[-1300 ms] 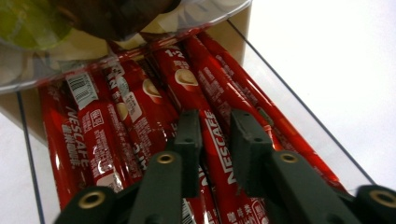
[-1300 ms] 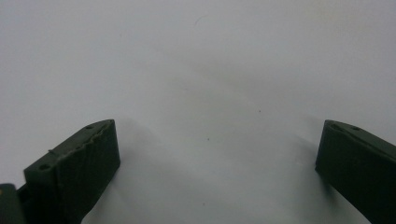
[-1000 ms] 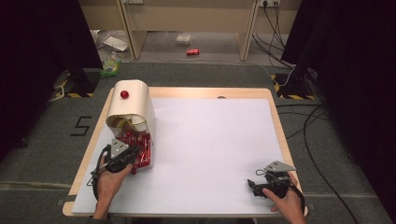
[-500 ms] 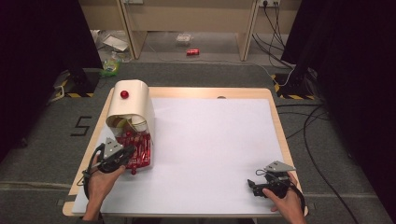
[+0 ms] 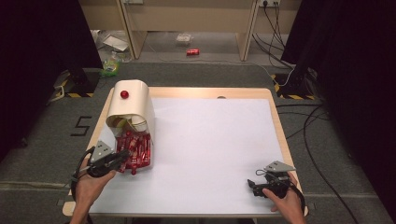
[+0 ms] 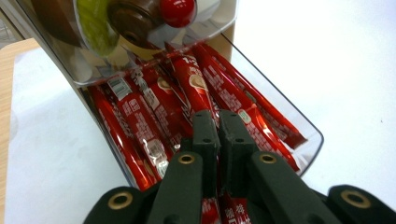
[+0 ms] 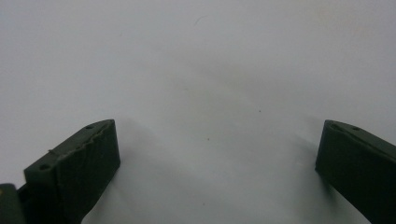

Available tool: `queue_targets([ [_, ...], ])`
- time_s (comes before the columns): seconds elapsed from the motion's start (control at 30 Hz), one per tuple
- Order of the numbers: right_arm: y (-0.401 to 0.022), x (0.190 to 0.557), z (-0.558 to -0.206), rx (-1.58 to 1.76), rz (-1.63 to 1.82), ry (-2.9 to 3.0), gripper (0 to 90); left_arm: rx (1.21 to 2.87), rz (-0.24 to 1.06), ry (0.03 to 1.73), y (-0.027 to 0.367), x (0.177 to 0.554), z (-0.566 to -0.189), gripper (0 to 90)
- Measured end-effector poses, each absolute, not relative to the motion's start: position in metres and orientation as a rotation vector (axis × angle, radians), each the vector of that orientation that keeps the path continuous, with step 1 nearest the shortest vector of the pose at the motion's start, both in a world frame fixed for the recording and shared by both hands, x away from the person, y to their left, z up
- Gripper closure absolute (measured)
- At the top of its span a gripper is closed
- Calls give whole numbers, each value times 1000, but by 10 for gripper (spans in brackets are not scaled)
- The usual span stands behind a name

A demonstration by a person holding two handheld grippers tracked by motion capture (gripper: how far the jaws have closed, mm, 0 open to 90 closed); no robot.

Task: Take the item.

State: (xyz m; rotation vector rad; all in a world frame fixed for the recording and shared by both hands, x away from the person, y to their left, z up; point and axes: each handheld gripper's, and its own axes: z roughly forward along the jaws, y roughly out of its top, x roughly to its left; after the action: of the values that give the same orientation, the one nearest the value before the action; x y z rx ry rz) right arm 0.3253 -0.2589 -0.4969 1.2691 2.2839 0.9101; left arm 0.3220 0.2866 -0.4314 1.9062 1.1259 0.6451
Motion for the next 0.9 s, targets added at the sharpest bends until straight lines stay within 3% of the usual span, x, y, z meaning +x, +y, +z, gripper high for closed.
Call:
queue_targets([
  [0.9, -259, 325, -497, 1269, 910, 2284, 2, 1867, 614, 1048, 277, 284, -429, 855],
])
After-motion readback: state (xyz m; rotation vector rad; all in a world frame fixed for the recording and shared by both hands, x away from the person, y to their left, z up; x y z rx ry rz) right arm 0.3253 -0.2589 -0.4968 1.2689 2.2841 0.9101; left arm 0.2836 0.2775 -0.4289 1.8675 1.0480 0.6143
